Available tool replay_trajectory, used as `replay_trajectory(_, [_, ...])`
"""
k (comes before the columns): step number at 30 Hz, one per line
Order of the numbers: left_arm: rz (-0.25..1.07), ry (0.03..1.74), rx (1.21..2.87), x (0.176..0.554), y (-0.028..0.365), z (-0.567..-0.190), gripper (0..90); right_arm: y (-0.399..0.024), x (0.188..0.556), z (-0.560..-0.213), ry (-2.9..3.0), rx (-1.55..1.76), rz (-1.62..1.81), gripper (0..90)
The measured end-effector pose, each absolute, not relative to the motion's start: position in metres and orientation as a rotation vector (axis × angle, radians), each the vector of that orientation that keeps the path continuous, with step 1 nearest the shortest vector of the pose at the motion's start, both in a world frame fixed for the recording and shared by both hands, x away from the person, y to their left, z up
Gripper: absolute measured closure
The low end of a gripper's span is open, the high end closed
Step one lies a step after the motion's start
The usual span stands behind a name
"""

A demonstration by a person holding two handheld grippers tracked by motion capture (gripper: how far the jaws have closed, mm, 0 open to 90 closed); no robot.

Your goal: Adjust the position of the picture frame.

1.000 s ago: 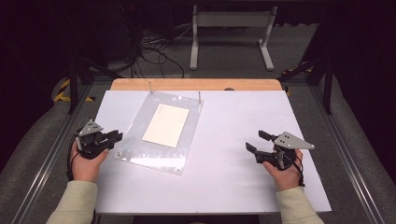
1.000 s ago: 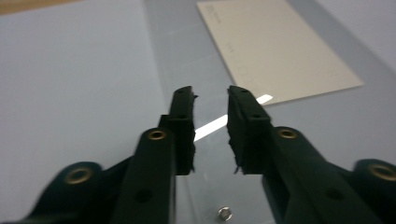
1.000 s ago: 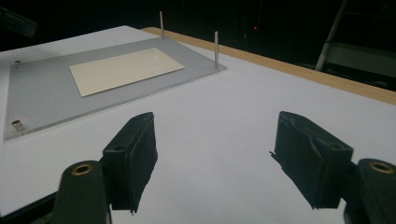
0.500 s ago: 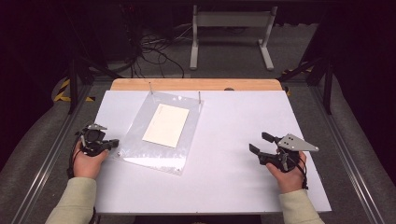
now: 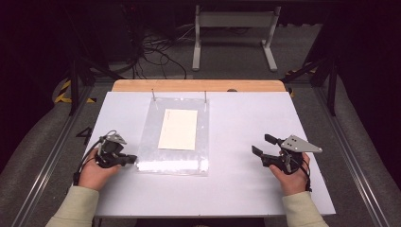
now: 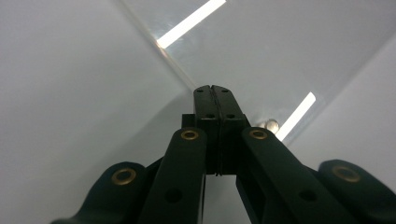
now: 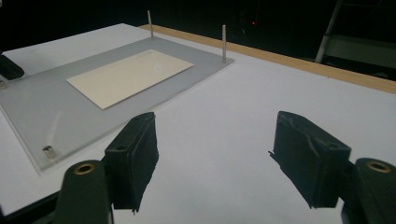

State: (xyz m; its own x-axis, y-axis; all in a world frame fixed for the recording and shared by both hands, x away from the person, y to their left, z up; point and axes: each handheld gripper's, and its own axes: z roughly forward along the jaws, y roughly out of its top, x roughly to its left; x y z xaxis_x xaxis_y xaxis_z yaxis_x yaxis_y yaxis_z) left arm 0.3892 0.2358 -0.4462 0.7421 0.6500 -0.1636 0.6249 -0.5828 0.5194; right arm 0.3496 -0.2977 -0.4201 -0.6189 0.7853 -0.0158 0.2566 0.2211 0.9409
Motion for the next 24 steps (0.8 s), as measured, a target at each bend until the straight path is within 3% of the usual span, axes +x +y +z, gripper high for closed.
replay_trajectory(4, [-0.017,0.838,2.411,0.375,0.205,-0.446,90.0,-0.296,0.351,-0.42,2.014,0.95,1.4,30.8])
replay_trajectory(7, [0.018,0.801,2.438,0.367,0.186,-0.445,90.0,-0.294,0.352,-0.421,2.022,0.946,1.403,31.7])
replay_trajectory(15, [0.059,0.703,2.432,0.36,0.18,-0.435,89.5,-0.292,0.353,-0.421,2.047,0.941,1.408,34.6])
replay_trajectory(20, [0.094,0.664,2.485,0.356,0.167,-0.429,74.9,-0.296,0.353,-0.423,2.044,0.965,1.417,34.6])
replay_trajectory(24, [0.137,0.665,2.497,0.359,0.157,-0.437,76.3,-0.296,0.352,-0.422,2.045,0.959,1.414,34.5])
